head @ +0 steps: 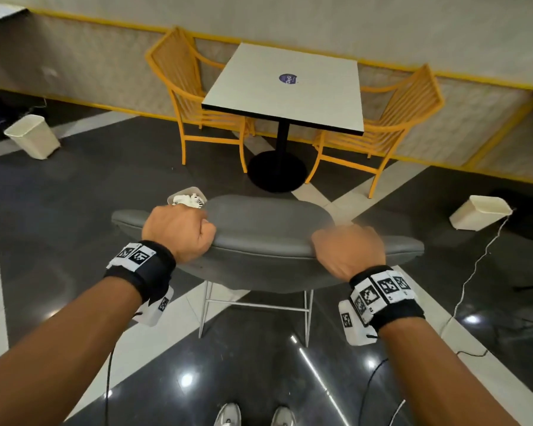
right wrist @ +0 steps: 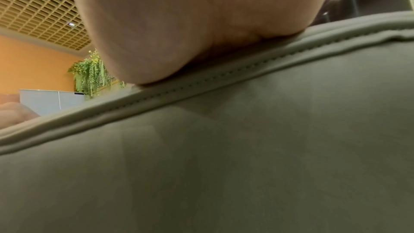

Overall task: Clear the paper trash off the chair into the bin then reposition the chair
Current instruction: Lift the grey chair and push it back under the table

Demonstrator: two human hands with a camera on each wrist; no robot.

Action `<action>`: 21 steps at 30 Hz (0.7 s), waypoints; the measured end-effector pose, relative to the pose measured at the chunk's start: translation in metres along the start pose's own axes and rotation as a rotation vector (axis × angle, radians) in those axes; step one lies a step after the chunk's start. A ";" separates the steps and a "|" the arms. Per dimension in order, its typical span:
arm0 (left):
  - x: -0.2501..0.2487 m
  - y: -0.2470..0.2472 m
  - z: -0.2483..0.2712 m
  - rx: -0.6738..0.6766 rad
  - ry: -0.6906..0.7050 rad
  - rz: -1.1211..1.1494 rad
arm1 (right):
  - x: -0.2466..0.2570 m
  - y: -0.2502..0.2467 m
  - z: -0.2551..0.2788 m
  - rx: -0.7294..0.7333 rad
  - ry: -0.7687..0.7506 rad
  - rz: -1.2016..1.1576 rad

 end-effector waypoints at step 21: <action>0.038 0.008 -0.023 -0.155 0.035 0.007 | 0.025 -0.001 -0.023 -0.108 0.142 -0.026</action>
Point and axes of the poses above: each hand's wrist, its own z-axis away from the middle knuckle, its own y-axis out of the palm, x = y × z, the point moved 1 cm from there along -z, towards the middle knuckle, and after that the axes turned 3 degrees about x, right-handed, at the moved point
